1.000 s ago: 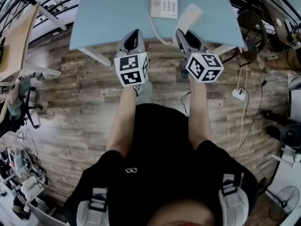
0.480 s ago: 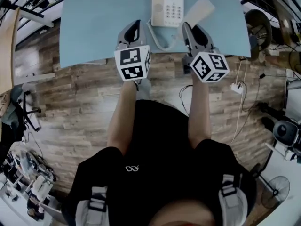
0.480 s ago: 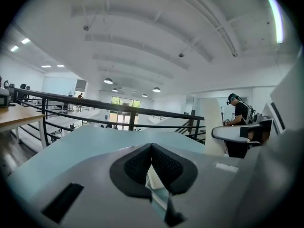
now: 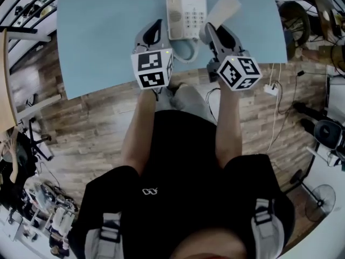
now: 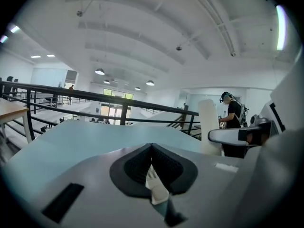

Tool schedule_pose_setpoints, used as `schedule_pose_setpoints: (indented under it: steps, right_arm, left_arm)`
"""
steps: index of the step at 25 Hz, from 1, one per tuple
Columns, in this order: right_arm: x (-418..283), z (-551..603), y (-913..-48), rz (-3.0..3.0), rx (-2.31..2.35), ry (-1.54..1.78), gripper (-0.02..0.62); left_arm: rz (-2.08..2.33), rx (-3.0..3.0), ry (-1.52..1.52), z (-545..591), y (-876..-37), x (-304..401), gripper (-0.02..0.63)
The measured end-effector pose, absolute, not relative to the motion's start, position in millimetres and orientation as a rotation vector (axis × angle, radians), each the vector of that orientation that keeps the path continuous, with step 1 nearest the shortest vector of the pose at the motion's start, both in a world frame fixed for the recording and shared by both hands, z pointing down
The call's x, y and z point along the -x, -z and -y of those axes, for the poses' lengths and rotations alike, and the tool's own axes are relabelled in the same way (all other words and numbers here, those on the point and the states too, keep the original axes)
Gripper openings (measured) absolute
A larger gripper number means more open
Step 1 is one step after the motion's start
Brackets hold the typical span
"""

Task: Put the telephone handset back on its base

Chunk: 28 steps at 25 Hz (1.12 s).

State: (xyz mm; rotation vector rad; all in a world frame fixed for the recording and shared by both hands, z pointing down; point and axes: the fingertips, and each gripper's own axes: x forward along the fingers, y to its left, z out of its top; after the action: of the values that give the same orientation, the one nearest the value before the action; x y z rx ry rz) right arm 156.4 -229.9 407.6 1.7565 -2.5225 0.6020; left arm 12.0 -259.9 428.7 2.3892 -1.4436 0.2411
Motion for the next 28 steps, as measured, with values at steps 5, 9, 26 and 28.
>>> schedule_pose_setpoints:
  steps: [5, 9, 26, 28]
  right_arm:
    - [-155.5, 248.1, -441.1, 2.518, -1.618, -0.784, 0.078]
    - [-136.0, 258.4, -479.1, 2.496, -1.409, -1.001, 0.078]
    - [-69.5, 312.9, -544.3, 2.471, -1.048, -1.347, 0.078]
    - [-66.8, 315.2, -550.0, 2.45, -1.056, -1.383, 0.078]
  left_arm:
    - [1.434, -2.365, -0.271, 275.6, -442.2, -21.2, 0.0]
    - [1.455, -2.313, -0.297, 283.5, -455.7, -15.2, 0.0]
    - [1.607, -2.132, -0.342, 286.6, -487.5, 44.3, 0.0]
    - [1.608, -2.129, -0.342, 286.9, -488.9, 46.4, 0.0]
